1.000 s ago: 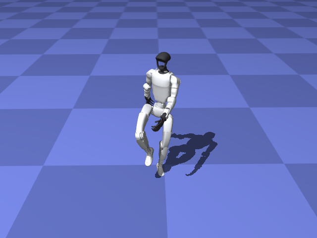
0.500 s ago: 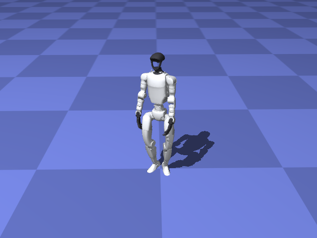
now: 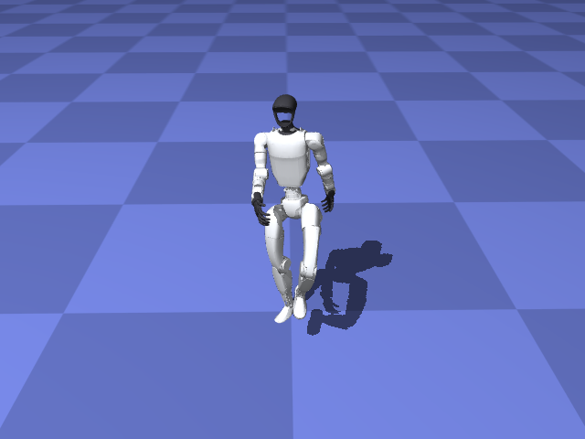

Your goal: In place motions

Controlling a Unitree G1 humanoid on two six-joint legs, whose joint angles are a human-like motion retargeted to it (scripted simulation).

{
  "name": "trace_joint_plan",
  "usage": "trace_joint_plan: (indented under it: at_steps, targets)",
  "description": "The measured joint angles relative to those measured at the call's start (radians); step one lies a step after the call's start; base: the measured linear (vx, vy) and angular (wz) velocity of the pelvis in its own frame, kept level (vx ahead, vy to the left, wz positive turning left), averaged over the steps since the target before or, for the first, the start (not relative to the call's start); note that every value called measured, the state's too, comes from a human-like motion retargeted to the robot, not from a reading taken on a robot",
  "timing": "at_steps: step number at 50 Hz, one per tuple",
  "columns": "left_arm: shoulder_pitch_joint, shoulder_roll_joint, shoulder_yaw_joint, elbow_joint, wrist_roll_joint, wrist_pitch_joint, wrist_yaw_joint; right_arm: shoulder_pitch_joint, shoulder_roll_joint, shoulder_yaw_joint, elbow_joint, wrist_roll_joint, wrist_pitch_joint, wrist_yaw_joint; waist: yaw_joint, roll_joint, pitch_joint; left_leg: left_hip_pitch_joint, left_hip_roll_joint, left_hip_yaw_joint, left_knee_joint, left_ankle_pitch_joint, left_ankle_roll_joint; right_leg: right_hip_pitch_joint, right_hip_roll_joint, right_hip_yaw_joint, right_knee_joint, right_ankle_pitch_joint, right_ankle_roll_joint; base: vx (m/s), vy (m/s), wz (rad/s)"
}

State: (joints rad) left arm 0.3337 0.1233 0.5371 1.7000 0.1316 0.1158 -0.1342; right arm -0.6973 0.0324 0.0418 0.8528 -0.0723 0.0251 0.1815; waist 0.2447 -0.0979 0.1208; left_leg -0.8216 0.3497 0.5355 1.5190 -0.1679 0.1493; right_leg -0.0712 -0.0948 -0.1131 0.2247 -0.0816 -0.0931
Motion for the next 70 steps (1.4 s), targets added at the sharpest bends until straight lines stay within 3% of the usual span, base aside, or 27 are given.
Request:
trace_joint_plan:
  at_steps: [4,8,10,12,13,15,17,18,20,23,25,28,32,35,40,42,46,48,50,51,52,55,57,62,65,70]
  targets:
    - [-0.034,-0.012,0.007,-0.009,-0.013,-0.022,-0.019,0.097,0.02,0.014,0.074,0.021,0.005,0.037,-0.095,0.035,-0.097,0.276,-0.131,-0.043,-0.381,0.089,-0.069,0.035,0.03,-0.033,-0.069,-0.008,0.029,0.3,0.1,0.63]
    - [-0.077,-0.016,-0.031,-0.016,-0.017,-0.029,-0.016,0.265,0.01,0.024,0.118,-0.06,0.009,0.055,-0.191,0.094,-0.205,0.579,-0.262,-0.1,-0.93,0.21,-0.125,0.051,0.09,-0.089,-0.106,-0.029,0.049,0.49,0.02,0.64]
    - [-0.118,-0.015,-0.062,-0.01,-0.024,-0.029,-0.005,0.358,-0.008,0.005,0.15,-0.091,0.019,0.054,-0.247,0.14,-0.255,0.714,-0.294,-0.092,-1.192,0.031,-0.165,0.043,0.136,-0.143,-0.096,-0.055,0.049,0.5,-0.07,1.05]
    - [-0.179,-0.021,-0.116,0.0,-0.042,-0.01,0.018,0.462,-0.051,-0.032,0.203,-0.119,0.016,0.061,-0.305,0.184,-0.294,0.776,-0.284,-0.055,-1.346,-0.03,-0.155,0.032,0.157,-0.223,-0.057,-0.077,0.053,0.47,-0.15,1.61]
    - [-0.216,-0.024,-0.144,0.0,-0.05,0.005,0.025,0.507,-0.074,-0.054,0.24,-0.139,0.017,0.064,-0.358,0.21,-0.313,0.766,-0.283,-0.113,-1.385,-0.006,-0.157,0.011,0.162,-0.287,-0.023,-0.075,0.057,0.37,-0.2,1.9]
    - [-0.316,-0.025,-0.186,0.0,-0.054,0.022,0.031,0.57,-0.112,-0.096,0.334,-0.194,0.037,0.052,-0.412,0.222,-0.297,0.734,-0.252,-0.175,-1.401,0.038,-0.184,-0.068,0.143,-0.351,0.132,0.025,0.066,0.1,-0.22,1.05]
    - [-0.407,-0.025,-0.242,-0.085,-0.07,0.019,0.004,0.597,-0.153,-0.151,0.445,-0.213,0.049,0.018,-0.374,0.222,-0.2,0.761,-0.227,-0.15,-1.413,0.059,-0.171,-0.207,0.12,-0.246,0.454,0.173,0.125,-0.07,-0.22,-0.23]
    - [-0.446,-0.032,-0.286,-0.16,-0.096,0.012,-0.015,0.618,-0.179,-0.17,0.495,-0.21,0.05,0.014,-0.378,0.231,-0.16,0.778,-0.214,-0.162,-1.421,0.065,-0.174,-0.292,0.159,-0.172,0.615,0.174,0.155,-0.07,-0.19,-0.08]
    - [-0.537,-0.032,-0.379,-0.29,-0.144,-0.013,-0.046,0.685,-0.225,-0.184,0.566,-0.219,0.052,0.037,-0.367,0.252,-0.117,0.786,-0.182,-0.146,-1.421,0.076,-0.172,-0.464,0.153,-0.153,0.939,0.137,0.154,-0.06,-0.14,-0.07]
    - [-0.666,0.011,-0.37,-0.477,-0.061,-0.038,-0.052,0.765,-0.269,-0.189,0.658,-0.276,0.069,0.041,-0.547,0.327,-0.067,0.707,-0.126,-0.238,-1.388,0.087,-0.157,-0.756,0.043,-0.272,1.317,0.063,0.082,-0.11,-0.08,0.89]
    - [-0.724,0.049,-0.379,-0.592,-0.006,-0.063,-0.052,0.815,-0.311,-0.202,0.741,-0.267,0.075,0.023,-0.669,0.388,-0.043,0.639,-0.072,-0.307,-1.352,0.085,-0.158,-0.933,0.009,-0.333,1.452,0.033,0.071,-0.03,-0.06,1.12]
    - [-0.809,0.085,-0.434,-0.71,-0.028,-0.098,0.01,0.896,-0.359,-0.242,0.838,-0.205,0.105,0.006,-0.72,0.433,0.004,0.6,0.009,-0.313,-1.309,0.072,-0.165,-1.108,0.029,-0.39,1.5,0.031,0.051,-0.02,-0.07,0.41]
    - [-0.865,0.079,-0.425,-0.778,-0.105,-0.144,0.044,1.002,-0.384,-0.299,0.847,-0.143,0.151,-0.072,-0.733,0.425,0.002,0.589,0.009,-0.331,-1.286,0.047,-0.157,-1.166,0.034,-0.402,1.446,0.031,-0.007,0.08,-0.08,-0.19]
    - [-0.853,0.054,-0.422,-0.81,-0.159,-0.147,0.022,1.032,-0.381,-0.342,0.847,-0.123,0.139,-0.092,-0.693,0.386,-0.029,0.623,-0.034,-0.312,-1.308,0.035,-0.146,-1.092,0.066,-0.364,1.369,0.035,0.009,0.09,-0.06,-0.47]
    - [-0.755,0.013,-0.423,-0.79,-0.16,-0.146,0.035,0.998,-0.342,-0.335,0.805,-0.115,0.114,-0.051,-0.643,0.366,-0.101,0.659,-0.091,-0.254,-1.371,0.036,-0.143,-0.797,0.108,-0.343,1.105,0.071,0.073,0.05,0.06,-0.42]
    - [-0.682,-0.002,-0.416,-0.765,-0.13,-0.141,0.012,0.931,-0.322,-0.301,0.772,-0.111,0.123,-0.012,-0.584,0.315,-0.107,0.721,-0.143,-0.181,-1.391,0.023,-0.138,-0.632,0.138,-0.273,0.957,0.094,0.083,0.06,0.15,-0.97]
    - [-0.525,-0.061,-0.364,-0.672,-0.074,-0.093,-0.068,0.838,-0.263,-0.232,0.654,-0.14,0.112,0.032,-0.498,0.267,-0.158,0.774,-0.22,-0.092,-1.435,0.018,-0.14,-0.311,0.228,-0.063,0.507,0.172,0.143,0.04,0.12,-0.81]
    - [-0.445,-0.077,-0.345,-0.617,-0.054,-0.064,-0.108,0.788,-0.238,-0.195,0.584,-0.153,0.1,0.054,-0.474,0.241,-0.189,0.779,-0.271,-0.067,-1.446,0.014,-0.14,-0.161,0.215,0.013,0.249,0.119,0.188,-0.06,0.11,-0.41]
    - [-0.36,-0.074,-0.331,-0.575,-0.014,-0.046,-0.158,0.738,-0.215,-0.152,0.512,-0.163,0.093,0.069,-0.452,0.225,-0.21,0.794,-0.307,-0.047,-1.463,0.013,-0.142,-0.042,0.189,-0.03,0.064,-0.05,0.125,-0.03,0.09,-0.37]
    - [-0.312,-0.063,-0.322,-0.563,0.015,-0.043,-0.184,0.715,-0.205,-0.124,0.478,-0.17,0.096,0.076,-0.433,0.205,-0.217,0.816,-0.33,-0.028,-1.479,0.014,-0.148,-0.014,0.184,-0.075,-0.012,-0.038,0.07,0.03,0.09,-0.68]
    - [-0.267,-0.052,-0.312,-0.549,0.043,-0.042,-0.201,0.692,-0.194,-0.098,0.446,-0.181,0.1,0.081,-0.409,0.185,-0.227,0.835,-0.351,-0.006,-1.495,0.017,-0.154,0.007,0.173,-0.095,-0.076,-0.015,0.042,0.0,0.08,-0.94]
    - [-0.192,-0.041,-0.261,-0.448,0.125,-0.052,-0.153,0.607,-0.172,-0.047,0.375,-0.246,0.108,0.073,-0.325,0.174,-0.285,0.814,-0.355,0.036,-1.528,0.036,-0.169,-0.008,0.126,-0.04,-0.157,0.061,0.111,-0.21,0.09,-0.5]
    - [-0.171,-0.062,-0.226,-0.362,0.135,-0.057,-0.083,0.563,-0.176,-0.014,0.318,-0.299,0.089,0.062,-0.347,0.188,-0.305,0.783,-0.347,-0.006,-1.528,0.046,-0.17,-0.046,0.149,-0.088,-0.161,0.068,0.079,-0.3,0.07,0.44]
    - [-0.18,-0.052,-0.205,-0.148,0.063,-0.049,-0.073,0.499,-0.181,0.097,0.165,-0.353,0.043,0.077,-0.404,0.195,-0.262,0.779,-0.342,-0.041,-1.523,0.066,-0.162,-0.036,0.153,-0.127,-0.14,0.044,0.054,-0.18,-0.1,0.46]
    - [-0.224,-0.048,-0.183,-0.055,0.089,0.009,-0.046,0.502,-0.17,0.082,0.138,-0.332,0.03,0.058,-0.426,0.189,-0.227,0.777,-0.337,-0.086,-1.504,0.07,-0.161,-0.007,0.149,-0.17,-0.141,0.032,0.053,-0.15,-0.06,0.75]
    - [-0.227,-0.059,-0.147,-0.074,0.051,-0.02,-0.016,0.556,-0.149,0.036,0.208,-0.26,0.055,0.094,-0.379,0.158,-0.221,0.786,-0.343,-0.096,-1.491,0.066,-0.164,0.015,0.147,-0.181,-0.154,0.03,0.041,-0.03,0.0,0.15]
